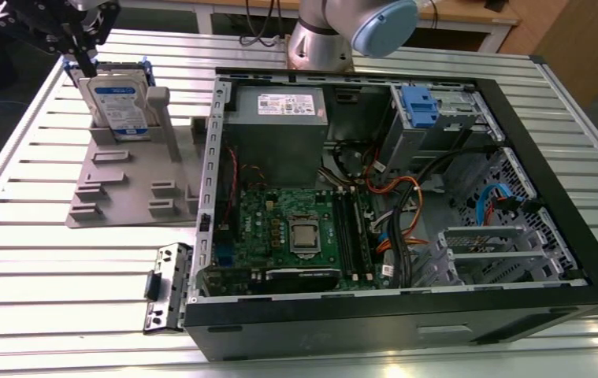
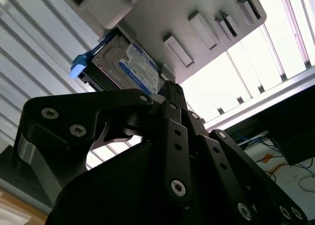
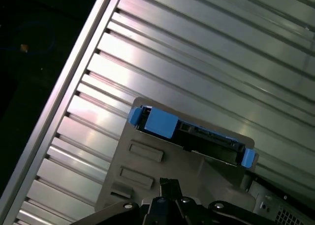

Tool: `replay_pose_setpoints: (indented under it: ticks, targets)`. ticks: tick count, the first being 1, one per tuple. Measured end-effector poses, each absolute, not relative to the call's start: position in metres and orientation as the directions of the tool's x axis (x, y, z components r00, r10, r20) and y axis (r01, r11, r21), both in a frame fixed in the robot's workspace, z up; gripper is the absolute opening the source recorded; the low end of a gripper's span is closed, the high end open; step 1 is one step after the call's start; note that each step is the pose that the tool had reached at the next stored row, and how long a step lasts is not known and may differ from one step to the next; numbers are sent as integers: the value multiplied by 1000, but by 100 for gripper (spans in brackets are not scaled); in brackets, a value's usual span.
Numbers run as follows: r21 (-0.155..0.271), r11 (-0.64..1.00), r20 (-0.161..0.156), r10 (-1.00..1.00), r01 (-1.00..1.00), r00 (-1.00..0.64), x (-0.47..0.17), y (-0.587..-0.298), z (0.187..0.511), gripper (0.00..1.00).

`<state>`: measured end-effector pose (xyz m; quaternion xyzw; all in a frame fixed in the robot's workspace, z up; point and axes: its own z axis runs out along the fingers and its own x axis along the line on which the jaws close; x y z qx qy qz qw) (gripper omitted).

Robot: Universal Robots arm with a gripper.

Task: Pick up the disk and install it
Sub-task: 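Pick up the disk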

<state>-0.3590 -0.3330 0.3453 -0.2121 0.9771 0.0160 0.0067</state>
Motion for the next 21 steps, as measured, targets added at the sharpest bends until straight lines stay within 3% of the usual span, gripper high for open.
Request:
replay_pose_setpoints:
  ticks: [21]
  targets:
    - [28,813,-20,-582,-582,-813,-359,-333,345,10]
